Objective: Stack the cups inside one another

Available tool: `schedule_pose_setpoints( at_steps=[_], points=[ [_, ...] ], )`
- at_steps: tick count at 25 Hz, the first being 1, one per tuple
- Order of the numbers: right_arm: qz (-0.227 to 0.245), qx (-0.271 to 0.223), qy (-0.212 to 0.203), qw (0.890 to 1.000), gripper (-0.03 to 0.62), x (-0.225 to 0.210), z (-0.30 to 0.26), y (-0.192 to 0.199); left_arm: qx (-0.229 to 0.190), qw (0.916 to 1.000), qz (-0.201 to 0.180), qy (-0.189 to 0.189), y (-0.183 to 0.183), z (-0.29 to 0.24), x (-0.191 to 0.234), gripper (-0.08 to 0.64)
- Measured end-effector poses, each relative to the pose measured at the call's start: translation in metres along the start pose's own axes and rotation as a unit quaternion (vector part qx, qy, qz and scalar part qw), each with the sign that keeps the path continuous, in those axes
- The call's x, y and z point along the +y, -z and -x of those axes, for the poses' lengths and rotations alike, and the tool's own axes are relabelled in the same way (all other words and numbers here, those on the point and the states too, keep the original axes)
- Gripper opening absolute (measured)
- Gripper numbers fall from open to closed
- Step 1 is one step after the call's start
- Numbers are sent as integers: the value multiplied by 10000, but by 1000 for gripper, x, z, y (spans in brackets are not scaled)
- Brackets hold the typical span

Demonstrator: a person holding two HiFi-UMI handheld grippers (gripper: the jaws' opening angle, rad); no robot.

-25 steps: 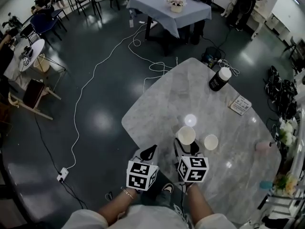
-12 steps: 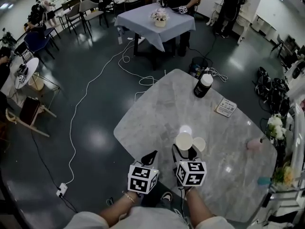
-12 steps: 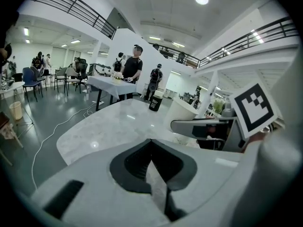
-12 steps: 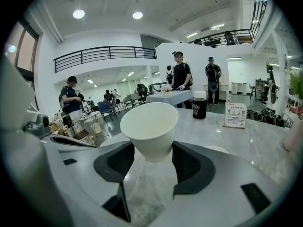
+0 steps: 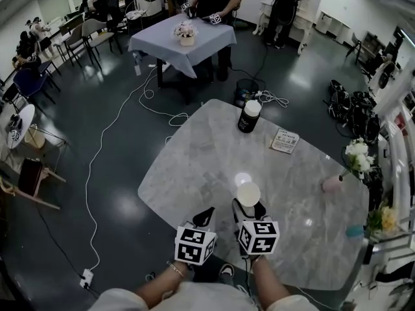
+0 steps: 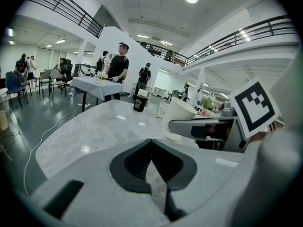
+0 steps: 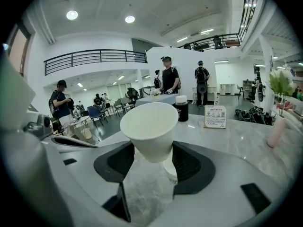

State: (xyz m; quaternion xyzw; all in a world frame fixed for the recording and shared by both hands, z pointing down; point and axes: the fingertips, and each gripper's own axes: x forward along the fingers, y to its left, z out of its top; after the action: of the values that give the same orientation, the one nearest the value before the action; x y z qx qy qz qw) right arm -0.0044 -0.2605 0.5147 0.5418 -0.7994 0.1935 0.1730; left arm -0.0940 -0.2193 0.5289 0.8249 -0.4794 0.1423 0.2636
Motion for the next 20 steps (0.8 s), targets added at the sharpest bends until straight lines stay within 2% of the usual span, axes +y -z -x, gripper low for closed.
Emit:
schedule_pose_setpoints(
  at_steps=[10, 20],
  points=[
    [-183, -29, 304, 9994, 229, -39, 13, -1, 151, 9990, -264, 330, -7, -26, -32, -3],
    [-249, 70, 342, 9991, 229, -50, 6, 5, 289, 9983, -337, 389, -6, -40, -35, -3]
  ],
)
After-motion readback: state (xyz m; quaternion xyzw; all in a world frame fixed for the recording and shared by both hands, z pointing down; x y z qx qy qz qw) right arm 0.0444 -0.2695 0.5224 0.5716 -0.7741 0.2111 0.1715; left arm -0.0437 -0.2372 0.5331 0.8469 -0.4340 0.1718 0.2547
